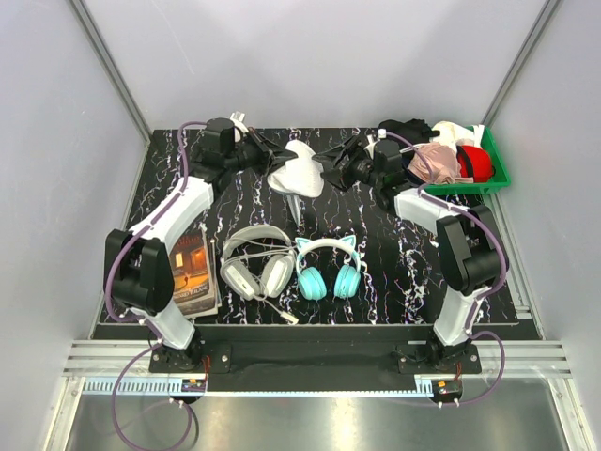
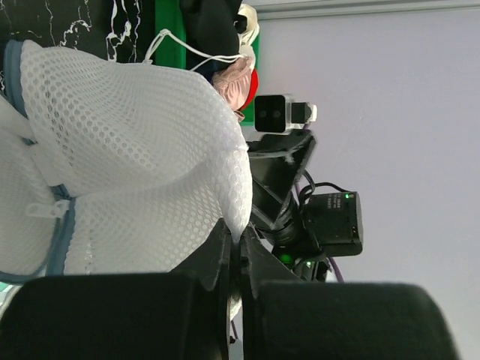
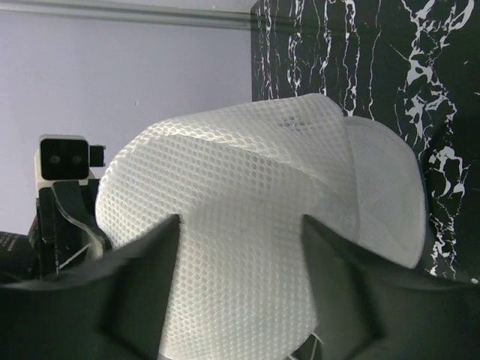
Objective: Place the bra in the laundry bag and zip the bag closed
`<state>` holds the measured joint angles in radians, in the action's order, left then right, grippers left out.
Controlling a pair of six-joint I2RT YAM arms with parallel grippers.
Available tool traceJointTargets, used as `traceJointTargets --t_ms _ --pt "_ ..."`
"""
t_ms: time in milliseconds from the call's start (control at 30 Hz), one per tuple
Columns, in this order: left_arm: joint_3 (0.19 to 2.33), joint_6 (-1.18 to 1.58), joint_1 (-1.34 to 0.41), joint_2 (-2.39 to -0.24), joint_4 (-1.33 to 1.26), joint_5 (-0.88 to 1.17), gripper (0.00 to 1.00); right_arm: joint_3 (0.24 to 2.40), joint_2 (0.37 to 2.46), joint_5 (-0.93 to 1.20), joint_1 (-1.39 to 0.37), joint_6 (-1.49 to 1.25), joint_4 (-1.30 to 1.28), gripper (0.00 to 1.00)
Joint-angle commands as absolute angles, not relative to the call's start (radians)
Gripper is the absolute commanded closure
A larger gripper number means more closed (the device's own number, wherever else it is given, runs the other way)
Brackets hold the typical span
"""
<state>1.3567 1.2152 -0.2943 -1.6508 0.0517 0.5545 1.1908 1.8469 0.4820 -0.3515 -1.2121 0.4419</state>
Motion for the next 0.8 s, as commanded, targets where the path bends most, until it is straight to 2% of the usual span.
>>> traceJointTargets --t_ms 0,33,67,267,700,767 --pt "1.402 1.224 -0.295 -1.675 -0.034 0.617 1.00 1.164 1.767 0.456 -0.336 -1.169 0.445 0.15" --pt "1.405 1.242 -0.293 -1.690 -0.047 0.624 1.00 1.132 1.757 0.468 -0.334 -1.161 0.446 0.03" --pt "1.408 1.262 -0.293 -1.695 -0.082 0.629 1.00 1.114 1.737 0.469 -0.331 -1.157 0.459 0.00" --pt "1.390 1.456 -0.291 -1.715 -0.290 0.649 1.00 0.968 1.706 0.511 -0.331 -1.219 0.688 0.00" --pt "1.309 1.594 -0.311 -1.709 -0.433 0.672 1.00 1.002 1.793 0.506 -0.331 -1.414 0.996 0.00" --pt "1.304 1.572 -0.311 -1.706 -0.400 0.680 1.00 1.015 1.772 0.508 -0.331 -1.399 0.948 0.06"
